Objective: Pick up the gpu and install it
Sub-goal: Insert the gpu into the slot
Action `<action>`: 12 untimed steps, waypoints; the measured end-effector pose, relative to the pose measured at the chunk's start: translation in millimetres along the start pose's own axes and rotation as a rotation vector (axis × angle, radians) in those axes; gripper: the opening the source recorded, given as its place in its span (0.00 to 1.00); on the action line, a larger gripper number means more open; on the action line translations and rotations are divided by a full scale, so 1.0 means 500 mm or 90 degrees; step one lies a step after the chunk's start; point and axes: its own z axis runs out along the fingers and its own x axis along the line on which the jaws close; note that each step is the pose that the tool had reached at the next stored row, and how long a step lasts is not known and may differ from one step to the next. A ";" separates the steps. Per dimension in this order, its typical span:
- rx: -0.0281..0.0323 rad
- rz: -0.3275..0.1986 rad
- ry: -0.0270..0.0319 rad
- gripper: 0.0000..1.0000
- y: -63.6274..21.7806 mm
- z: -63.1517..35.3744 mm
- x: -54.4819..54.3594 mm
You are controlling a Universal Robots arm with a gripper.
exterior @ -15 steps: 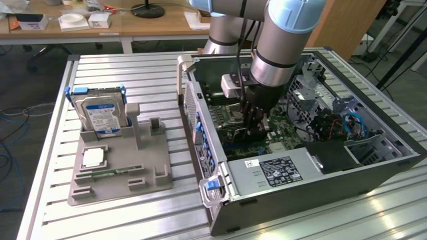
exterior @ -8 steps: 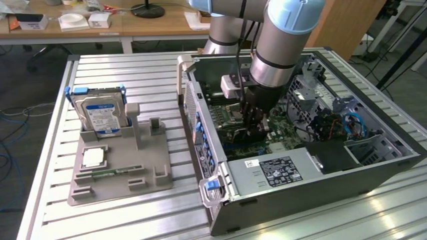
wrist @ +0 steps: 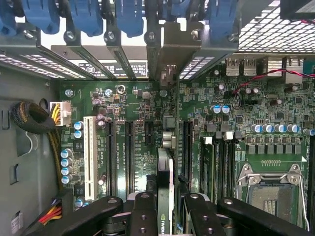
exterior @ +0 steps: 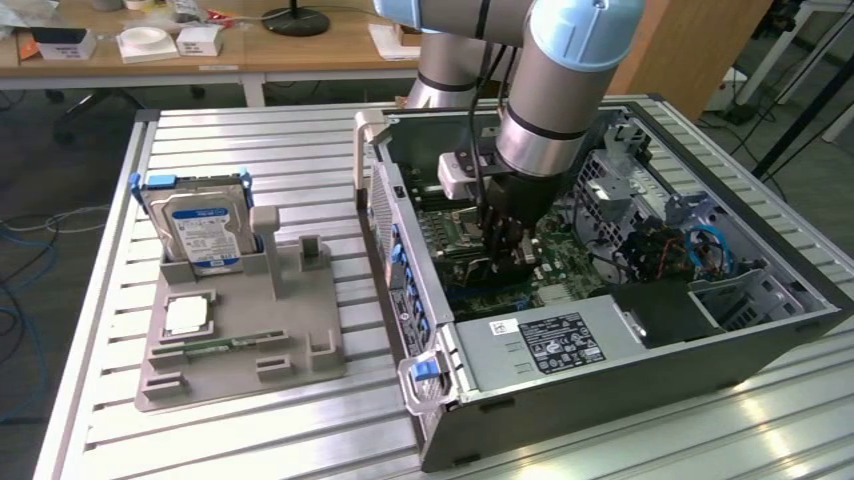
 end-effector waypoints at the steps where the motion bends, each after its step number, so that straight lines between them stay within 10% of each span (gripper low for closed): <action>1: 0.0001 0.000 -0.0002 0.26 0.000 0.000 0.000; 12: 0.0001 0.000 -0.0004 0.26 0.000 0.000 0.000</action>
